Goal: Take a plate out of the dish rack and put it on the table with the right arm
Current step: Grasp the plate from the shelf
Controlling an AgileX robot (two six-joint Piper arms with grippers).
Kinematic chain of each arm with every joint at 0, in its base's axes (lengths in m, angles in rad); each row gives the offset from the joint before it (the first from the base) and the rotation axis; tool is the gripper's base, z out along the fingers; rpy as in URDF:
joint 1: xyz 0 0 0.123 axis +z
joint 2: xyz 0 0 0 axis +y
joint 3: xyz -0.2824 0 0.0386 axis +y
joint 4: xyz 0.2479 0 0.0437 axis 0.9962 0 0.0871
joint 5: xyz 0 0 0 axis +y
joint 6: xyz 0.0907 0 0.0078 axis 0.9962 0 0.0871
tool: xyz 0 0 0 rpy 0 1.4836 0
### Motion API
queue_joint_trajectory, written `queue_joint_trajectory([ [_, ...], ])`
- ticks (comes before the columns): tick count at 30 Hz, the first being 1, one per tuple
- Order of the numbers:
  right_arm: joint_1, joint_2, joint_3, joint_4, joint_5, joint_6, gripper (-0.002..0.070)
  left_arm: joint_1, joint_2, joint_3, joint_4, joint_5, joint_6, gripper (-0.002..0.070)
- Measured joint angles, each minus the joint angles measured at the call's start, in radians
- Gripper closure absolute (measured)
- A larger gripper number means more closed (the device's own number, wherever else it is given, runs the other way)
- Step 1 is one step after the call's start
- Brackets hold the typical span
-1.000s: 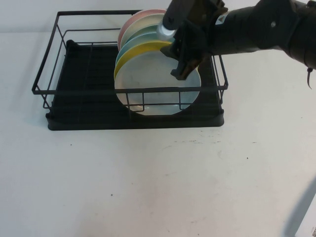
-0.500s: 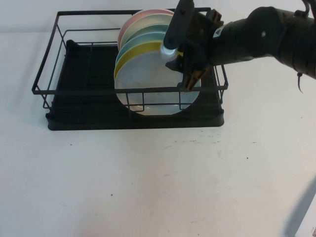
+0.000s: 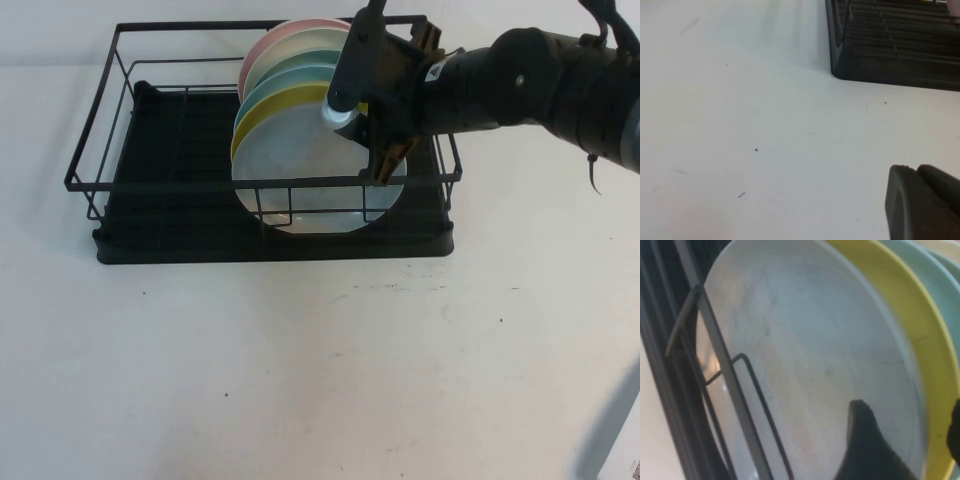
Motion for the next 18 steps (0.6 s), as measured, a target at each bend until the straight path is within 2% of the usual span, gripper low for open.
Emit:
queue_joint_trajectory([
  [18,-0.017,0.082,-0.065,0.038,0.012,-0.05,0.0366,0.0,0.0,0.0,0.0,0.0,0.0,0.0678],
])
